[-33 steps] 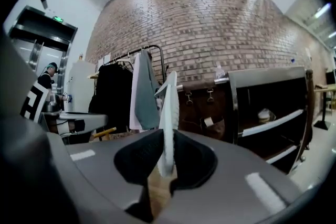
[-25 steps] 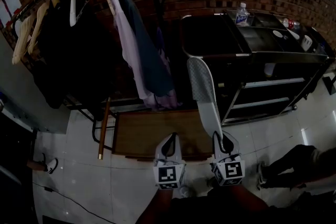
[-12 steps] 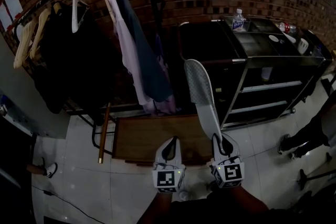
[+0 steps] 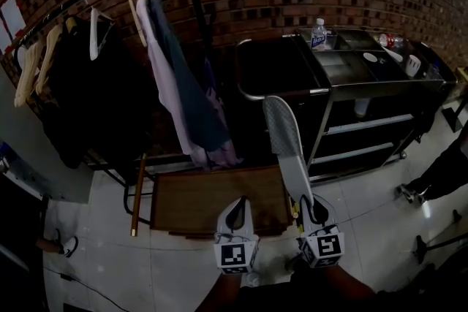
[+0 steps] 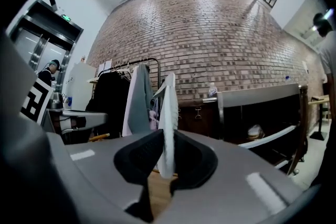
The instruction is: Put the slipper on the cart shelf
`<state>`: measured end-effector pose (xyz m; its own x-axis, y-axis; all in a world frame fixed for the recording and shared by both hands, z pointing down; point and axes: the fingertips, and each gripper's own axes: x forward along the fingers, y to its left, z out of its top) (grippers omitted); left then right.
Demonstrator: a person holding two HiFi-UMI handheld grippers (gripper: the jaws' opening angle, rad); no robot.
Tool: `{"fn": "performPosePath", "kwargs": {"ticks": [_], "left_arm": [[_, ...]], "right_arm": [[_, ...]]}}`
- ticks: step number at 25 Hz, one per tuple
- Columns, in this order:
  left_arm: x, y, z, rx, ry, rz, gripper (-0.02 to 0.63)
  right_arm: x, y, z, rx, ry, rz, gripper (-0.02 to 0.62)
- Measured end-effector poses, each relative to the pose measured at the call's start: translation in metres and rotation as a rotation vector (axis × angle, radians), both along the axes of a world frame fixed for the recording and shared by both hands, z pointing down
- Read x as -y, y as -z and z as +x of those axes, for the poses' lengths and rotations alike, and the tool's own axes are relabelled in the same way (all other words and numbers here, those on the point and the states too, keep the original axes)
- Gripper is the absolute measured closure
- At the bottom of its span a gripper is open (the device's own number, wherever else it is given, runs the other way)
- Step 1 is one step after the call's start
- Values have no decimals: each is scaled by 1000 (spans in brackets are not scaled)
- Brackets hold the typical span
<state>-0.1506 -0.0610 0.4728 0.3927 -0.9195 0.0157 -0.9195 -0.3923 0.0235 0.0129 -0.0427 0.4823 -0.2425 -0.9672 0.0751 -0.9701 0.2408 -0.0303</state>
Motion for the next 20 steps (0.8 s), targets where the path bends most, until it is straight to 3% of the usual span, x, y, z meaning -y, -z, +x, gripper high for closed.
{"fn": "performPosePath", "kwargs": {"ticks": [7,13,20], "left_arm": [[10,-5,63,28,-74,-25,589],[29,5,142,5,-158,-31,589],[64,0,218,-3,-187,-49,589]], "right_arm": [[-10,-28,85,7,-115,-76,546],[-11,-54,168,1,-207,-156,546],[18,-75,231,15,-221,-244,546]]}}
